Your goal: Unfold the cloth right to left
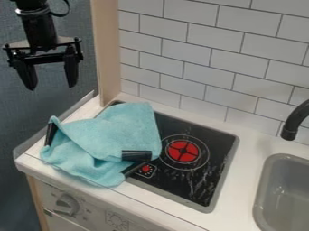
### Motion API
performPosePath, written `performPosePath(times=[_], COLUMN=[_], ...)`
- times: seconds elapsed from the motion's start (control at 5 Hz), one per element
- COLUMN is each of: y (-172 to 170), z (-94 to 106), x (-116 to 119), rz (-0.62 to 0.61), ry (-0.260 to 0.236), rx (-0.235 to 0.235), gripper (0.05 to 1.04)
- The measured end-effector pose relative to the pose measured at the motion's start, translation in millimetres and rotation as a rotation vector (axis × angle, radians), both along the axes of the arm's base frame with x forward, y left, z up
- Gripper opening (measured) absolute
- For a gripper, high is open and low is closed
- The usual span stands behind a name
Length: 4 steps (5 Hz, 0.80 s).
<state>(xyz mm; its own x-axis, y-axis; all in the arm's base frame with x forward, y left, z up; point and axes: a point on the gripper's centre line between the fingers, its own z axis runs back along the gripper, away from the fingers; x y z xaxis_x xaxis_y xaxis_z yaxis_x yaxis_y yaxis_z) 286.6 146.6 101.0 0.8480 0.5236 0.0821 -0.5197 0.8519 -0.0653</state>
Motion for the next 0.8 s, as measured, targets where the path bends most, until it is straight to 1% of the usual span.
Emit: performPosePath(times=[0.2, 0.4, 0.6, 0.8], y=[-1.7, -11.2, -41.2, -66.9], z=[-9.1, -14.0, -25.5, -31.8], x=[-3.0, -3.4, 1.1, 7.0], rz=[-0.002, -0.05, -0.132, -0.219], ry=[0.031, 0.067, 0.109, 0.127], rx=[-0.017, -0.031, -0.049, -0.002], gripper=[0.999, 0.999, 0.999, 0.999])
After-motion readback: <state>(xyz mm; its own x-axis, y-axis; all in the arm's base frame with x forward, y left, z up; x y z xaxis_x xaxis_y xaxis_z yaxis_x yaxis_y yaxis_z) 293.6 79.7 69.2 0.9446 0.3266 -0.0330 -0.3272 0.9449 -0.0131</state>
